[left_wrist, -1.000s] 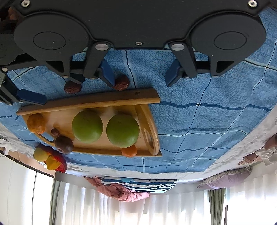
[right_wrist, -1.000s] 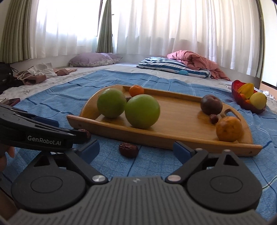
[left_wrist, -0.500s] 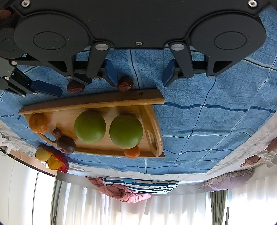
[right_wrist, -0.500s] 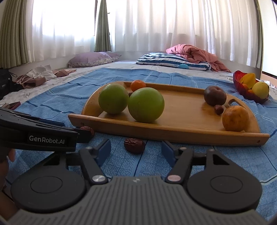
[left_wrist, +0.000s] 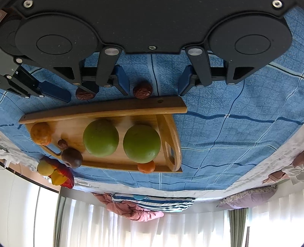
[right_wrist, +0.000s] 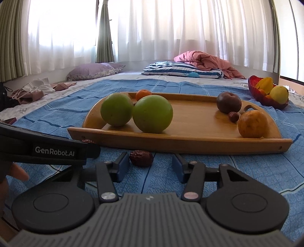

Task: Organize fruits
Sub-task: 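Grasp a dried date with the right tool while the left tool grasps another date, then carry both held dates over the wooden tray, then lower the date in the left tool onto the tray while the right tool lowers its date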

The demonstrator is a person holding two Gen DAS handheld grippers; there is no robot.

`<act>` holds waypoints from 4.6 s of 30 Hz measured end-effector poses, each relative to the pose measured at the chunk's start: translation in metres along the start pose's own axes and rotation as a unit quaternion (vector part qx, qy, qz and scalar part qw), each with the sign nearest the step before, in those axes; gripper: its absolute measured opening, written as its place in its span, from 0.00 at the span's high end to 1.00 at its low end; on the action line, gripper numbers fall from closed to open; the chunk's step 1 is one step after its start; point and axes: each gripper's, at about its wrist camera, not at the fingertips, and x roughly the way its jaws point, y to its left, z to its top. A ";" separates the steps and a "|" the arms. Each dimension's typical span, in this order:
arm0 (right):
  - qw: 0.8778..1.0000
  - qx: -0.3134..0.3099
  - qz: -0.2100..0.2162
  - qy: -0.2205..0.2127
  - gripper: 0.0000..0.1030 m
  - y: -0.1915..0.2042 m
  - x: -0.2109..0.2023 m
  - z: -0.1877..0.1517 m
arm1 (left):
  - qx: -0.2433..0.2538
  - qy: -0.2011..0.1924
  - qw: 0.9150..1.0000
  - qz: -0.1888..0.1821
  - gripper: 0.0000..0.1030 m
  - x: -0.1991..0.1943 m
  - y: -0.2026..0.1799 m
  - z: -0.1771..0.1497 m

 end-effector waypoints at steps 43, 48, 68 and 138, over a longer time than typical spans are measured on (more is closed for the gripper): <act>1.000 -0.007 0.010 -0.014 0.70 0.000 -0.012 0.001 | 0.015 0.002 1.000 0.001 0.80 -0.009 -0.021 0.005; 1.000 -0.008 0.007 -0.021 0.70 -0.001 -0.017 0.004 | 0.016 -0.002 1.000 0.002 0.80 -0.014 -0.025 0.008; 0.999 0.006 -0.006 -0.031 0.70 -0.016 -0.027 0.010 | 0.018 -0.005 1.000 -0.004 0.80 -0.022 -0.037 0.012; 0.998 0.050 -0.039 0.027 0.70 -0.106 0.051 0.111 | -0.026 0.040 0.998 -0.044 0.80 0.073 -0.058 0.146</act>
